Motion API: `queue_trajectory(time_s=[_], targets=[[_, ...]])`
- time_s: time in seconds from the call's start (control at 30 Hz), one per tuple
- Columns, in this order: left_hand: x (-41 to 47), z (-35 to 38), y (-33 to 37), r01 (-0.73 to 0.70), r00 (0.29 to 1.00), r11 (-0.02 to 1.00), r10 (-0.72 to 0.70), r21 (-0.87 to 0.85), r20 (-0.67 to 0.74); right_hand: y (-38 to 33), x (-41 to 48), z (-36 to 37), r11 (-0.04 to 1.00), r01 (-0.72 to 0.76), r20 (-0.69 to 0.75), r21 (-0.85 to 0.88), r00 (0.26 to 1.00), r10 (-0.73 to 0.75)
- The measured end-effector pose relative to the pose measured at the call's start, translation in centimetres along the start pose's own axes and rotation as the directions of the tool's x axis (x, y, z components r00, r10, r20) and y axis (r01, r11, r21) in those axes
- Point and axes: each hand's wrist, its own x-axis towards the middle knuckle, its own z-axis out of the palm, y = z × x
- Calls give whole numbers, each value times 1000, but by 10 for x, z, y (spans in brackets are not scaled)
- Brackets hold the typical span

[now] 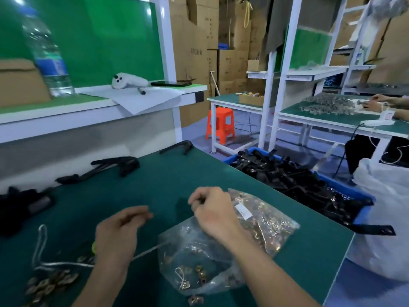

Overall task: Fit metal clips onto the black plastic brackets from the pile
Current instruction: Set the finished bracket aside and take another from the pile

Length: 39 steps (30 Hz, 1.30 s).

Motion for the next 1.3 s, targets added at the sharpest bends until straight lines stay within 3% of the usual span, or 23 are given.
queue_trajectory(time_s=[0.1, 0.17, 0.27, 0.4, 0.53, 0.63, 0.77, 0.93, 1.07, 1.2, 1.3], targets=[[-5, -33, -19, -5, 995, 998, 12, 61, -102, -26, -8, 35, 995, 104, 155, -6, 983, -102], [-9, -56, -33, -39, 989, 977, 68, 210, -132, -40, -12, 58, 987, 162, 234, -12, 960, -155], [-15, -97, -55, -8, 978, 888, 103, 460, -182, -56, -20, 91, 975, 222, 331, -24, 922, -202], [-26, -149, -75, 77, 954, 764, 131, 641, -271, -68, -28, 131, 974, 227, 424, 5, 882, -208], [-32, -195, -89, 130, 968, 657, 77, 742, -237, -84, -33, 173, 971, 236, 483, 23, 848, -218], [-33, -212, -98, 51, 993, 577, 61, 815, -106, -103, -30, 205, 958, 286, 523, -20, 820, -234], [-35, -216, -100, 3, 992, 638, 97, 770, -84, -139, -20, 249, 931, 358, 605, -72, 758, -244], [-40, -209, -99, -114, 970, 631, 238, 768, -51, -191, 4, 306, 897, 429, 663, -102, 702, -260], [-34, -209, -107, -153, 977, 667, 213, 729, 10, -234, 36, 359, 744, 632, 652, -217, 661, -371], [-33, -212, -106, -90, 983, 704, 177, 704, -52, -255, 51, 406, 605, 733, 703, -310, 605, -374], [-35, -212, -106, -9, 962, 725, 195, 689, -192, -249, 42, 422, 580, 746, 679, -327, 612, -405]])
